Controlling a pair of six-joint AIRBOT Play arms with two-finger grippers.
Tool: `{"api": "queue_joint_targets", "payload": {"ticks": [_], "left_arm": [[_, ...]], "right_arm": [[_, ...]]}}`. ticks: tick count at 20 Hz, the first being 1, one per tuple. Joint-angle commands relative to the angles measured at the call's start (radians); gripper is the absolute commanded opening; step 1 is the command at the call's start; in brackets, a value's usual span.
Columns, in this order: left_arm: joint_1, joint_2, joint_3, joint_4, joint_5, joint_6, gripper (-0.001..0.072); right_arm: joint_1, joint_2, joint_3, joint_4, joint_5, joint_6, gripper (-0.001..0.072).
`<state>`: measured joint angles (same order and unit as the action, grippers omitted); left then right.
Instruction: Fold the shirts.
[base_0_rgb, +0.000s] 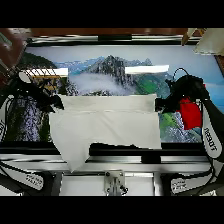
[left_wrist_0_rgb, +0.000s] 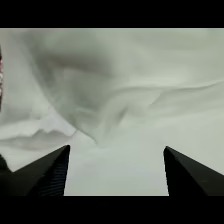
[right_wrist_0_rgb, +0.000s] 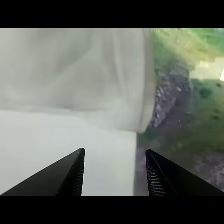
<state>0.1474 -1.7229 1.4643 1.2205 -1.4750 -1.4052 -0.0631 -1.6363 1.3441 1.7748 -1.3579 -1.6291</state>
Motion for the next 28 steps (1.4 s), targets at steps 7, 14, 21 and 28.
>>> {"api": "queue_joint_targets", "payload": {"ticks": [7, 14, 21, 28], "left_arm": [[0.205, 0.451, -0.677, -0.123, 0.029, 0.119, 0.0608], [0.232, 0.555, -0.934, -0.168, 0.131, 0.201, 0.0599], [0.201, 0.554, -0.953, -0.137, 0.136, 0.208, 0.0531], [0.118, 0.554, -1.012, -0.204, 0.241, 0.185, 0.046]], "right_arm": [[-0.221, 0.296, -0.209, -0.026, -0.152, -0.081, 0.0495], [-0.259, 0.356, -0.295, 0.018, -0.116, -0.109, 0.0495], [-0.259, 0.356, -0.295, 0.026, -0.091, -0.109, 0.0495], [-0.259, 0.356, -0.295, 0.027, -0.099, -0.107, 0.0494]]}}
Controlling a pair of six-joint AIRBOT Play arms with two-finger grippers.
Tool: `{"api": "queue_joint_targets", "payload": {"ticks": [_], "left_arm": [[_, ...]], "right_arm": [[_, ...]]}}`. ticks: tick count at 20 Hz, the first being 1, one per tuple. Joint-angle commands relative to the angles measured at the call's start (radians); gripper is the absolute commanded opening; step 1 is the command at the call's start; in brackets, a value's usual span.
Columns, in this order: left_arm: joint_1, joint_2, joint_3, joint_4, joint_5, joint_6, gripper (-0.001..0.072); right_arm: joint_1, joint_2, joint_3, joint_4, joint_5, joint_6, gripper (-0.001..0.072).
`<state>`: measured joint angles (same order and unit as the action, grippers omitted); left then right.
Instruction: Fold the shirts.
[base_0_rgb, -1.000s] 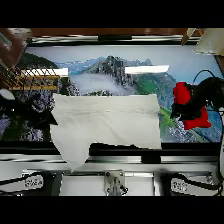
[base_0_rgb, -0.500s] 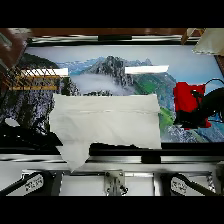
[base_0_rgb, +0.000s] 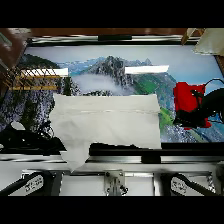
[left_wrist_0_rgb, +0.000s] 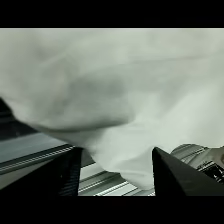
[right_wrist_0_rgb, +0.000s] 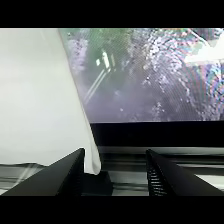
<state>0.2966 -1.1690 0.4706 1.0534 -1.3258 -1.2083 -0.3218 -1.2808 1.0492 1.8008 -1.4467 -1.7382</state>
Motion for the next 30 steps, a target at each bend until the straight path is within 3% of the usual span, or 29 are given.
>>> {"api": "queue_joint_targets", "payload": {"ticks": [1, 2, 3, 4, 7, 11, 17, 19, 21, 23, 24, 27, 30], "left_arm": [[-0.035, 0.0, -0.018, -0.056, 0.109, -0.012, 0.0415], [-0.035, 0.0, -0.018, -0.061, 0.114, -0.012, 0.0274], [-0.035, 0.0, -0.018, -0.058, 0.114, -0.011, 0.0088], [-0.035, 0.0, -0.017, -0.056, 0.114, -0.007, 0.0039], [-0.035, 0.002, -0.016, -0.056, 0.111, -0.003, 0.0039], [-0.035, 0.002, -0.014, -0.056, 0.06, -0.003, 0.0039], [-0.035, 0.003, -0.013, -0.057, 0.048, 0.012, 0.0039], [-0.035, 0.003, -0.013, -0.058, 0.048, 0.012, 0.0039], [-0.035, 0.002, -0.011, -0.06, 0.047, 0.02, 0.0039], [-0.035, 0.002, 0.006, -0.06, 0.047, 0.024, 0.0039], [-0.035, 0.002, 0.027, -0.06, 0.041, 0.035, 0.0039], [-0.031, 0.002, 0.126, -0.06, -0.046, 0.132, 0.0038], [-0.003, 0.001, 0.274, -0.06, -0.072, 0.134, 0.0037]], "right_arm": [[0.0, 0.001, 0.0, 0.0, -0.018, 0.006, 0.0495], [0.0, 0.001, 0.0, 0.001, -0.029, 0.009, 0.0499], [0.0, 0.001, -0.01, 0.013, -0.043, -0.006, 0.0658], [-0.005, 0.0, -0.033, 0.027, -0.062, -0.028, 0.0684], [-0.039, 0.0, -0.185, 0.125, -0.085, -0.059, 0.0683], [0.011, 0.0, -0.367, 0.154, 0.039, -0.079, 0.0674], [0.077, 0.0, -0.435, 0.191, 0.125, -0.064, 0.0672], [0.077, 0.0, -0.435, 0.196, 0.159, -0.039, 0.0575], [0.077, 0.0, -0.435, 0.216, 0.184, -0.026, 0.0533], [0.077, 0.0, -0.434, 0.225, 0.185, -0.026, 0.0122], [0.077, 0.0, -0.433, 0.226, 0.182, -0.029, 0.0067], [0.077, 0.001, -0.378, 0.229, 0.145, -0.073, 0.0066], [0.077, 0.001, -0.275, 0.243, 0.189, -0.074, 0.0066]]}}
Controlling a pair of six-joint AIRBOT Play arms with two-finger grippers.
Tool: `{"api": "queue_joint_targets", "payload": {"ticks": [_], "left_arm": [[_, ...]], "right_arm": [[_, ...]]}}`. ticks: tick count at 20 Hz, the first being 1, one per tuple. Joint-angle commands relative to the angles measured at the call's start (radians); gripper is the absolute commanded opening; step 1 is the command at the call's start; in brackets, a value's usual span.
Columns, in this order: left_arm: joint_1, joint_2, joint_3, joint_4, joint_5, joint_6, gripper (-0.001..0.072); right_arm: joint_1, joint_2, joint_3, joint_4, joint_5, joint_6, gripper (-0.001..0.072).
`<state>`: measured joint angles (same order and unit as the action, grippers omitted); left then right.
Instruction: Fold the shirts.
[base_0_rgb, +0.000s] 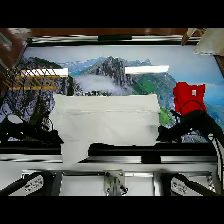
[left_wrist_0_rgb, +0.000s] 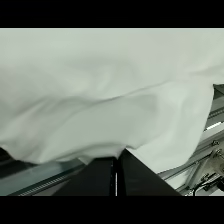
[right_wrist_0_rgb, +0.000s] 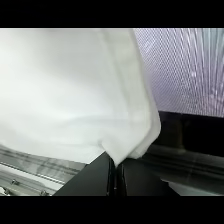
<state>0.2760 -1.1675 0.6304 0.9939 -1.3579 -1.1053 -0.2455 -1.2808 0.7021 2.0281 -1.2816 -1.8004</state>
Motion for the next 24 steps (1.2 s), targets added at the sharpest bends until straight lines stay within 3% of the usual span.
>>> {"api": "queue_joint_targets", "payload": {"ticks": [1, 4, 11, 15, 18, 20, 21, 22, 23, 24], "left_arm": [[0.019, -0.004, 0.167, -0.001, -0.034, 0.027, 0.0037], [0.016, -0.087, 0.342, -0.015, -0.017, 0.008, 0.0037], [0.015, -0.426, 0.715, -0.182, 0.004, -0.079, 0.0037], [0.007, -0.521, 0.805, -0.182, 0.026, -0.105, 0.0038], [-0.011, -0.558, 0.806, -0.182, 0.072, -0.131, 0.0039], [-0.026, -0.581, 0.806, -0.182, 0.063, -0.131, 0.0048], [-0.031, -0.587, 0.806, -0.182, 0.051, -0.14, 0.0173], [-0.034, -0.587, 0.806, -0.182, 0.028, -0.142, 0.0405], [-0.034, -0.586, 0.806, -0.182, -0.003, -0.142, 0.0576], [-0.032, -0.583, 0.806, -0.182, -0.039, -0.141, 0.0582]], "right_arm": [[0.003, 0.0, 0.108, 0.032, 0.055, -0.01, 0.0065], [0.037, -0.024, 0.209, 0.023, 0.164, 0.026, 0.0065], [0.105, -0.282, 0.53, 0.013, 0.231, 0.104, 0.0065], [0.14, -0.393, 0.687, -0.006, 0.272, 0.124, 0.0065], [0.163, -0.458, 0.699, -0.051, 0.288, 0.205, 0.0066], [0.169, -0.484, 0.699, -0.051, 0.285, 0.205, 0.0093], [0.168, -0.485, 0.699, -0.051, 0.291, 0.206, 0.028], [0.164, -0.478, 0.7, -0.048, 0.287, 0.207, 0.0545], [0.156, -0.468, 0.703, -0.053, 0.272, 0.207, 0.0548], [0.145, -0.452, 0.703, -0.065, 0.257, 0.207, 0.0548]]}}
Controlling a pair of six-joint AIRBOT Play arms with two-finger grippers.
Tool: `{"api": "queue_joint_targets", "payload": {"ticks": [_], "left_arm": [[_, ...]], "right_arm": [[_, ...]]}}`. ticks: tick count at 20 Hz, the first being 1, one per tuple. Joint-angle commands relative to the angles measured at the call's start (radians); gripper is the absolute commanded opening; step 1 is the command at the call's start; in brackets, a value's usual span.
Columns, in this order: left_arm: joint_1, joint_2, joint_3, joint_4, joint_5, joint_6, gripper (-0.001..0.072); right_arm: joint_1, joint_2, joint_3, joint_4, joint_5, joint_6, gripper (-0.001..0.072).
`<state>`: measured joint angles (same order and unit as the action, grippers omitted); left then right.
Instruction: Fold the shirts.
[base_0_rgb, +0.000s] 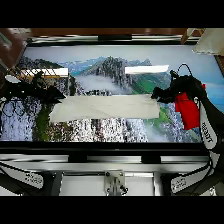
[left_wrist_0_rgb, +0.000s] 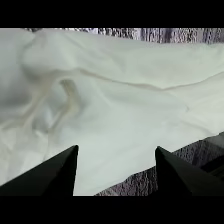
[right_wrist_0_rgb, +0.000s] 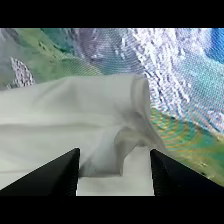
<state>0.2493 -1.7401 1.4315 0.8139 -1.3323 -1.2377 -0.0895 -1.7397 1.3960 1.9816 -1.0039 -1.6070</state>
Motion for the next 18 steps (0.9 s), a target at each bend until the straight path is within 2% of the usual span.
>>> {"api": "queue_joint_targets", "payload": {"ticks": [1, 2, 3, 7, 13, 14, 15, 16, 17, 18], "left_arm": [[-0.004, -0.006, 0.005, -0.002, -0.096, -0.009, 0.0581], [-0.005, -0.001, 0.005, -0.002, -0.121, -0.01, 0.058], [-0.008, 0.006, 0.005, -0.002, -0.139, -0.01, 0.058], [-0.039, 0.044, 0.005, -0.003, -0.153, -0.005, 0.058], [-0.051, 0.09, 0.005, -0.003, -0.154, -0.006, 0.058], [-0.051, 0.1, 0.005, -0.003, -0.154, -0.005, 0.0579], [-0.051, 0.109, 0.005, -0.003, -0.154, -0.006, 0.0578], [-0.051, 0.119, 0.005, -0.003, -0.153, -0.006, 0.0578], [-0.051, 0.126, 0.005, -0.003, -0.153, -0.006, 0.0578], [-0.052, 0.135, 0.005, -0.003, -0.153, -0.006, 0.0578]], "right_arm": [[-0.022, 0.021, 0.009, -0.05, -0.038, 0.014, 0.0548], [-0.035, 0.027, 0.009, -0.086, -0.061, 0.029, 0.055], [-0.053, 0.022, 0.009, -0.091, -0.077, 0.055, 0.066], [-0.089, -0.039, 0.008, 0.114, -0.099, 0.008, 0.0665], [-0.034, -0.109, 0.008, 0.141, -0.165, -0.002, 0.0662], [-0.031, -0.111, 0.008, 0.14, -0.177, -0.002, 0.057], [-0.031, -0.11, 0.008, 0.141, -0.186, -0.002, 0.0361], [-0.032, -0.108, 0.009, 0.141, -0.187, -0.003, 0.0198], [-0.033, -0.1, 0.01, 0.141, -0.192, -0.019, 0.0095], [-0.034, -0.085, 0.01, 0.141, -0.194, -0.052, 0.0067]]}}
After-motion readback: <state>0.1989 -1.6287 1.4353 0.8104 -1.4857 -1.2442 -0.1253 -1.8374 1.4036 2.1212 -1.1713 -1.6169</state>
